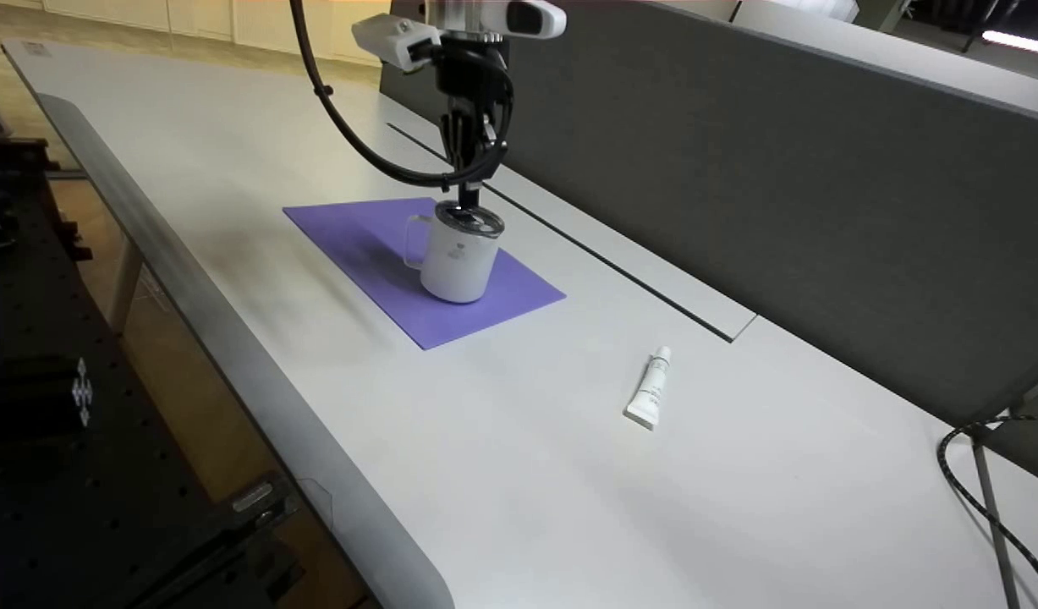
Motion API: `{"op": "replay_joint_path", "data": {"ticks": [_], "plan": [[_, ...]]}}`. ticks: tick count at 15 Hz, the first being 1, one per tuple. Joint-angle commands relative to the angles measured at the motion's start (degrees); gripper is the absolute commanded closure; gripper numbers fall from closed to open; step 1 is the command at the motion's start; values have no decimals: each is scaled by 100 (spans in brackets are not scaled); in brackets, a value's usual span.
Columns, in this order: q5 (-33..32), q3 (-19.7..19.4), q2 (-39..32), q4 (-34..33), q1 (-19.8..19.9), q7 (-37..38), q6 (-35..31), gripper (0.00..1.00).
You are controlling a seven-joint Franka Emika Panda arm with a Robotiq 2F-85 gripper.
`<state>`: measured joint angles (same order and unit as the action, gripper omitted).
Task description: Open the nozzle of the thermocup
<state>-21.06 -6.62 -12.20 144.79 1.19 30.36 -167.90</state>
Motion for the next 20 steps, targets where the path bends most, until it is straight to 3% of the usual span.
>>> {"op": "replay_joint_path", "data": {"ticks": [1,13,16,20], "plan": [[486,-233,-67,-1,-273,-171,-27,100],[638,-883,-164,-65,-736,-210,93,100],[742,-857,-170,-50,-723,-245,28,100],[1518,-434,78,2,-483,-671,-52,100]]}}
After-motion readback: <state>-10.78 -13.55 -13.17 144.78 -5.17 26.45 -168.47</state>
